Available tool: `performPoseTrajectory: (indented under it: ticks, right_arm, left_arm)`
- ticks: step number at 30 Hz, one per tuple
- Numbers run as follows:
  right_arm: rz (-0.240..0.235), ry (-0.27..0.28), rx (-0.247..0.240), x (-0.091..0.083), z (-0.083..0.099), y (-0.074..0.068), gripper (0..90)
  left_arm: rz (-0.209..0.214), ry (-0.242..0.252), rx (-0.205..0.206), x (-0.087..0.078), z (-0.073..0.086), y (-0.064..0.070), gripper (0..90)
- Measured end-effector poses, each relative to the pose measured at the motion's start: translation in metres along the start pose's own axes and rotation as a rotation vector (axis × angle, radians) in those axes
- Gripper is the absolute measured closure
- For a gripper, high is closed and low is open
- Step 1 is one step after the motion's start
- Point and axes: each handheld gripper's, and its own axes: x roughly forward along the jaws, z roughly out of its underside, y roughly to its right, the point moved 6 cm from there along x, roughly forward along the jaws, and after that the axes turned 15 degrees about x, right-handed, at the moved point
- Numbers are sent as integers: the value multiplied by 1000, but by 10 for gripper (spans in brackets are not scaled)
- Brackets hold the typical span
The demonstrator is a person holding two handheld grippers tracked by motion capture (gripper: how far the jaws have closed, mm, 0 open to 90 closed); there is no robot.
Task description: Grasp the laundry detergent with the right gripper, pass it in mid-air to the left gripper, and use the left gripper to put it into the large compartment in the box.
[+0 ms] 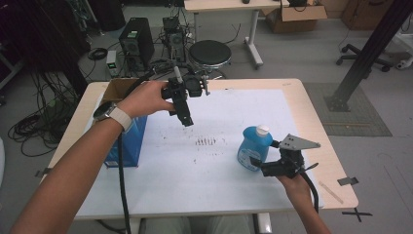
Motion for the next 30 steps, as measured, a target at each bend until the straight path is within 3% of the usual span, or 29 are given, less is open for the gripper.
performPoseTrajectory:
  ticks: [22, 30]
  right_arm:
    - [9, 38, -13, 15, -4, 0, 134]
    - [17, 45, -18, 16, -4, -1, 223]
  left_arm:
    - [-4, 4, 2, 2, 0, 1, 57]
    - [-4, 3, 3, 2, -1, 2, 58]
